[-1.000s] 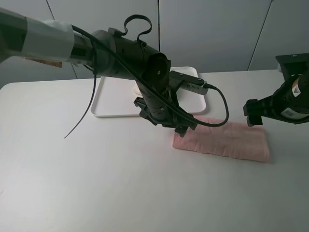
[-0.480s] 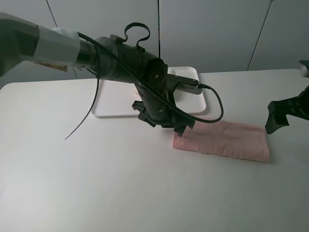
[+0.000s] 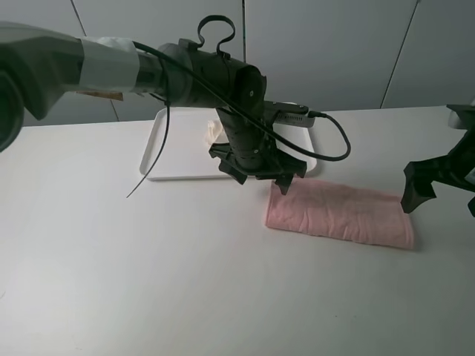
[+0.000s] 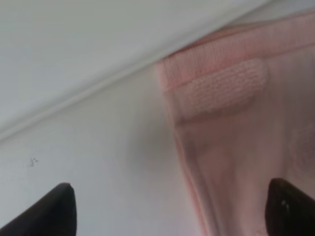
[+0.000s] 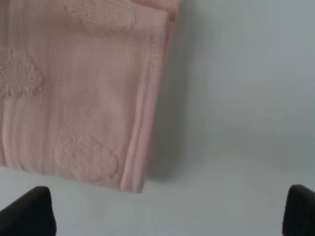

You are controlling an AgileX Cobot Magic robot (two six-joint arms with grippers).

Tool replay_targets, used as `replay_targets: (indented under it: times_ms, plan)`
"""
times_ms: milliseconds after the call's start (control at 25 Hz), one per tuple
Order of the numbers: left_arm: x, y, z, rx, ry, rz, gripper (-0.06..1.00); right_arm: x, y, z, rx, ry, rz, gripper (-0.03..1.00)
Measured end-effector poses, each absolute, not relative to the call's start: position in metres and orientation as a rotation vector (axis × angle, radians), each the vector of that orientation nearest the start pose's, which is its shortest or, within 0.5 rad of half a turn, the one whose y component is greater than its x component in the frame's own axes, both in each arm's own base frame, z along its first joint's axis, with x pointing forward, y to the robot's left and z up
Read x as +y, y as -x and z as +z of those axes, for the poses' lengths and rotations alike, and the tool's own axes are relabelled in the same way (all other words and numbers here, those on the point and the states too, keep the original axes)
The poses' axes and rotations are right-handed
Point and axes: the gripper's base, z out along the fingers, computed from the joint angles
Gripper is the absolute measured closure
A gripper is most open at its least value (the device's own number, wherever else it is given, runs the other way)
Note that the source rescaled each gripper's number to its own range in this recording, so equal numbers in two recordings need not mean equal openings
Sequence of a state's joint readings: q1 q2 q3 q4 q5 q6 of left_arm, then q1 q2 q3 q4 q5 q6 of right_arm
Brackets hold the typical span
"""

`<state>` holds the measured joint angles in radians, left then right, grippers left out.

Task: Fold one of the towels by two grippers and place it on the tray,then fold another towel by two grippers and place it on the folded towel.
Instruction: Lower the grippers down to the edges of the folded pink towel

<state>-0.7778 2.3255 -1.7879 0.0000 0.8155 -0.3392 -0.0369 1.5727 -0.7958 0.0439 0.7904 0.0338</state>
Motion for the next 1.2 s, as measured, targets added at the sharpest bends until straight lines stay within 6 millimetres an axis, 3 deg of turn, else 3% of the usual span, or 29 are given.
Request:
replay_targets:
  times_ms: [280,600,800,1200]
  plan:
    - [-0.341,-0.346,0.11,2.899,-0.642,-0.164,-0.05,-0.002,-0.279,0.185,3.04,-0.157,0.144,-0.03]
    - [-0.338,-0.348,0.098,2.948,-0.634,-0.133,-0.05,-0.001,-0.287,0.182,2.989,-0.095,0.154,-0.03]
    - [-0.339,-0.348,0.097,2.954,-0.632,-0.135,-0.05,-0.001,-0.288,0.18,2.99,-0.174,0.164,-0.03]
    - [-0.339,-0.348,0.097,2.955,-0.632,-0.134,-0.05,-0.002,-0.294,0.145,3.099,-0.207,0.152,-0.03]
